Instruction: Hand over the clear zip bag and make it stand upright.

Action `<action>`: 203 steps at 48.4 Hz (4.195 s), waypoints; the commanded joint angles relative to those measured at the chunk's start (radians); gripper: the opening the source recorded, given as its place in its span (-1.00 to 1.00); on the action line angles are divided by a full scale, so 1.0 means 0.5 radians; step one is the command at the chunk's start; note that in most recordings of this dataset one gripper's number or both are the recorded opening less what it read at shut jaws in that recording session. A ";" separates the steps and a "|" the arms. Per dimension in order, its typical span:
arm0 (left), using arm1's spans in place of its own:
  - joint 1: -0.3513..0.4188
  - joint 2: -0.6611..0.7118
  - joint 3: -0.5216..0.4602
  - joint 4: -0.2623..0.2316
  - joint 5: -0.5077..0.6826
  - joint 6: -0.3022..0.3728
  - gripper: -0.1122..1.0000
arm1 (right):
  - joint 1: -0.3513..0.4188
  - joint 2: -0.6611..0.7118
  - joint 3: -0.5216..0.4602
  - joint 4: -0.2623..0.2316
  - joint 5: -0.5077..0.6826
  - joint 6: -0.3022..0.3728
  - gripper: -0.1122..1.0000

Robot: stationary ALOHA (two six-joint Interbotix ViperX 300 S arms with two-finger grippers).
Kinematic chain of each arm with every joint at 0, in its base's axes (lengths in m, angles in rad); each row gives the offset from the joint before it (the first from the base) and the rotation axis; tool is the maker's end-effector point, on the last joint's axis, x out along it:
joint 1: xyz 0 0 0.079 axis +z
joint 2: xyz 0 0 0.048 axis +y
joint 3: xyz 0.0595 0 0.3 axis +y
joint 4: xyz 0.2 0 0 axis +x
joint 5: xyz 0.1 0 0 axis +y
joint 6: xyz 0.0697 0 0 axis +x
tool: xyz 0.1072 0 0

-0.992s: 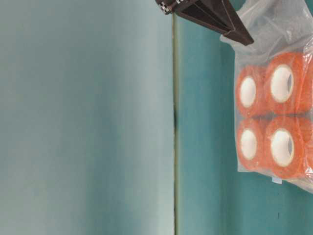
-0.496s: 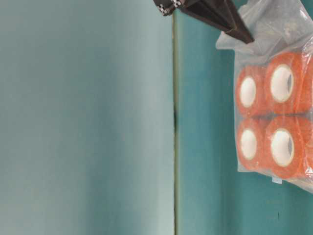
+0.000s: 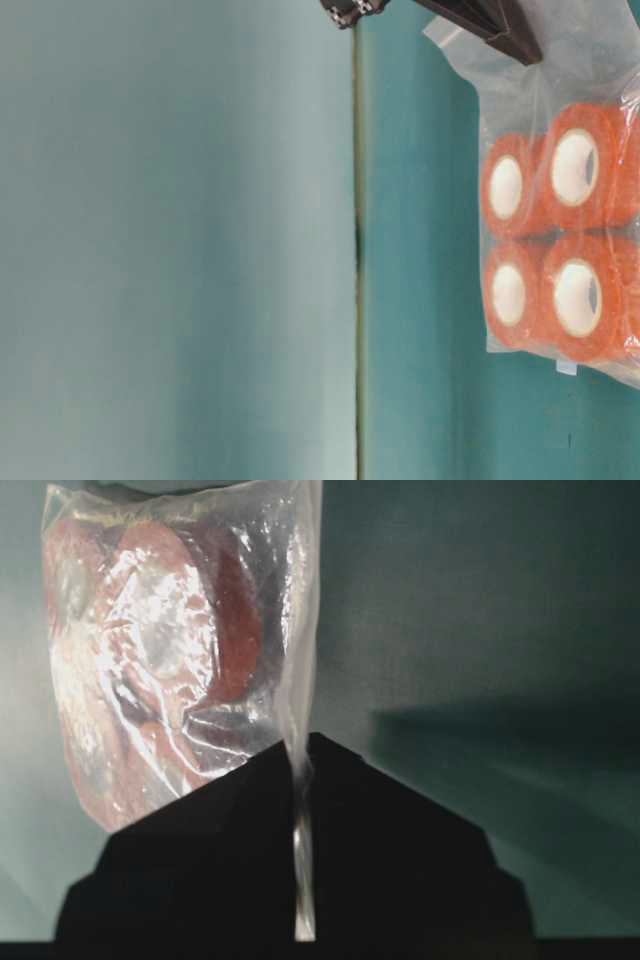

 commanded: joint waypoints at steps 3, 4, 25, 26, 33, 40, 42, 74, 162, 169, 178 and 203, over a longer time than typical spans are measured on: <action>-0.003 -0.006 -0.031 0.003 -0.003 0.000 -0.82 | -0.009 -0.015 -0.012 0.006 -0.006 0.000 -0.78; -0.003 -0.006 -0.031 0.003 0.000 0.000 -0.82 | -0.009 -0.015 -0.012 0.003 -0.006 0.000 -0.78; -0.009 -0.003 -0.028 0.003 0.018 0.000 -0.82 | -0.034 -0.212 -0.031 -0.034 0.071 -0.092 -0.78; -0.009 -0.003 -0.028 0.003 0.021 -0.003 -0.82 | -0.043 -0.233 -0.034 -0.037 0.101 -0.110 -0.78; -0.009 0.000 -0.028 0.003 0.086 0.003 -0.82 | -0.132 -0.408 -0.083 -0.086 0.408 -0.307 -0.78; -0.003 -0.006 -0.028 0.003 0.153 0.015 -0.82 | -0.261 -0.565 -0.224 -0.101 0.859 -0.586 -0.78; 0.003 -0.012 -0.025 0.003 0.175 0.015 -0.82 | -0.295 -0.598 -0.276 -0.101 0.982 -0.669 -0.78; 0.009 -0.055 -0.015 0.003 0.190 -0.003 -0.82 | -0.518 -0.601 -1.043 -0.107 2.126 -1.378 -0.78; 0.009 -0.107 -0.028 0.003 0.129 -0.021 -0.82 | -0.558 -0.064 -2.010 -0.396 3.335 -2.534 -0.78; 0.012 -0.107 -0.021 0.003 0.110 -0.095 -0.82 | -0.558 -0.028 -2.049 -0.402 3.338 -2.595 -0.78; 0.012 -0.107 -0.018 0.003 0.110 -0.153 -0.82 | -0.558 0.015 -2.080 -0.423 3.344 -2.654 -0.78; 0.018 -0.098 -0.018 0.003 0.187 -0.156 -0.82 | -0.534 0.086 -2.117 -0.454 3.356 -2.761 -0.78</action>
